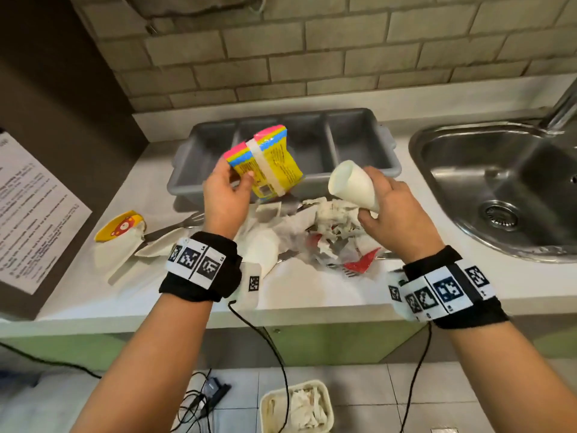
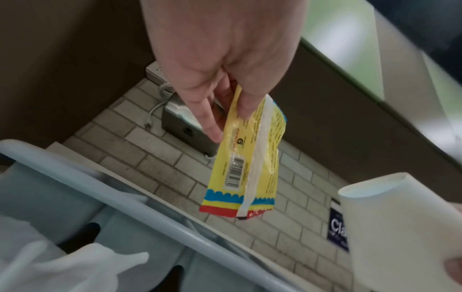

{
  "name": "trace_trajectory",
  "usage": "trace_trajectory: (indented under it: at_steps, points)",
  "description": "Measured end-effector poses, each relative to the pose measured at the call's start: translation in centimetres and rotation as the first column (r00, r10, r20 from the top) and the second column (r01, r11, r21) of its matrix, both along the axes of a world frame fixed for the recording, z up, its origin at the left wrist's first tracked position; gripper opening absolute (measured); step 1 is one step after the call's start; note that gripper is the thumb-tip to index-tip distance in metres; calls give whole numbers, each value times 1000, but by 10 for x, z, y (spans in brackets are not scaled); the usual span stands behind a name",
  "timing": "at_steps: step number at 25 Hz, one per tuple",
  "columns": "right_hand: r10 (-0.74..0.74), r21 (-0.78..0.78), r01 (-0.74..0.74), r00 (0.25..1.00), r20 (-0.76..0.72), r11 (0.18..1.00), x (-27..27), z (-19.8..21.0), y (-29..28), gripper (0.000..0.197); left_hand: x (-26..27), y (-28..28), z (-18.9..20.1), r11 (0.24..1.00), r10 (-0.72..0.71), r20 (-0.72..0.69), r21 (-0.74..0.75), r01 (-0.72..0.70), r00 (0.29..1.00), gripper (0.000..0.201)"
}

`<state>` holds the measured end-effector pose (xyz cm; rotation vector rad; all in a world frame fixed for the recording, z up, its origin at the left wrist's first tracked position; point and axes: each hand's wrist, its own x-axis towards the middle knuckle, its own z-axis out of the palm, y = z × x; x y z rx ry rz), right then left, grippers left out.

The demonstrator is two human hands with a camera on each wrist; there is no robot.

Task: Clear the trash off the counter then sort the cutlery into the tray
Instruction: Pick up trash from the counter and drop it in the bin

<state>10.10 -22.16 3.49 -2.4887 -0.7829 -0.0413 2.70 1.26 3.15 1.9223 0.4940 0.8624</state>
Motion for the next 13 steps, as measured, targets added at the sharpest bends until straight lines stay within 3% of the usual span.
trace_trajectory:
  at_steps: [3,6,11,13]
  points:
    - [12,146,-7,999,-30,989,-41,2,3,67,-40,-4,3,994,3,178,-105,16,984,36]
    - [50,225,-38,998,-48,974,-100,-12,17,68,-107,-12,-11,989,-35,258,-129,70,965,37]
    - [90,243,-47,982,-169,969,-183,-71,24,68,-223,-20,-79,989,21,200,-148,9,980,26]
    - [79,186,-27,958,-275,982,-214,-119,24,66,-264,-18,-129,979,8,100,-204,13,995,24]
